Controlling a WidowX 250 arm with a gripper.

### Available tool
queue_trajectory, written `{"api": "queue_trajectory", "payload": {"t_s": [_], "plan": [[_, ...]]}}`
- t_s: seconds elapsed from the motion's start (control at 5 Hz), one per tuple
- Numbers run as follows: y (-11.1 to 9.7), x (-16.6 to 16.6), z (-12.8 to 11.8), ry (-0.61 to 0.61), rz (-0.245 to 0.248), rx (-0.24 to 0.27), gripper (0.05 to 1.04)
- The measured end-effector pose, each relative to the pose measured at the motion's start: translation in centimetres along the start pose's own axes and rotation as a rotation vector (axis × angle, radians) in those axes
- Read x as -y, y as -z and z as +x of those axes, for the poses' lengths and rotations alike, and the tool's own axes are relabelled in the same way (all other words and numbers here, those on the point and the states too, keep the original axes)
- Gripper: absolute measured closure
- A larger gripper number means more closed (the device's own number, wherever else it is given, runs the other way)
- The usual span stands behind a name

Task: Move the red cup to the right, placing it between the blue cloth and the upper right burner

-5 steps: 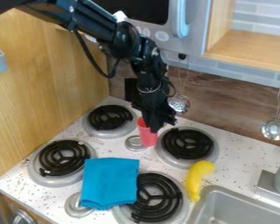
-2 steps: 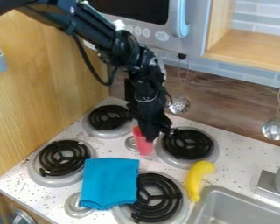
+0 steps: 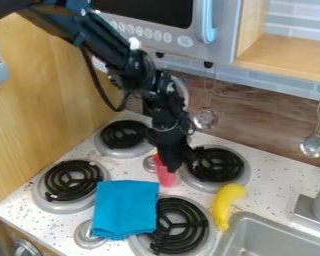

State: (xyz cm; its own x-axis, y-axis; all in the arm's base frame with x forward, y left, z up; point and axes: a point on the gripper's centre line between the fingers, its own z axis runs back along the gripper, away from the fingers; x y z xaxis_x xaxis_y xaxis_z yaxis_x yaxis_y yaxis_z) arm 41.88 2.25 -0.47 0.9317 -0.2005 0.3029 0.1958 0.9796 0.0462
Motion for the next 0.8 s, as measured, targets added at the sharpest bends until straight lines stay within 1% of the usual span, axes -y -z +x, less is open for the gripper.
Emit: {"api": "queue_trajectory", "payload": {"t_s": [0.2,0.4,0.6,0.8], "plan": [[0.0,-0.2,0.0,0.02,0.013,0.006,0.788],[0.3,0.0,-0.8,0.037,0.007,-0.015,0.501],[-2.4,0.4,-0.3,0.052,-0.009,0.036,0.198],[-6.5,-0.2,-0.3,0.006,-0.055,0.071,0.067]]}}
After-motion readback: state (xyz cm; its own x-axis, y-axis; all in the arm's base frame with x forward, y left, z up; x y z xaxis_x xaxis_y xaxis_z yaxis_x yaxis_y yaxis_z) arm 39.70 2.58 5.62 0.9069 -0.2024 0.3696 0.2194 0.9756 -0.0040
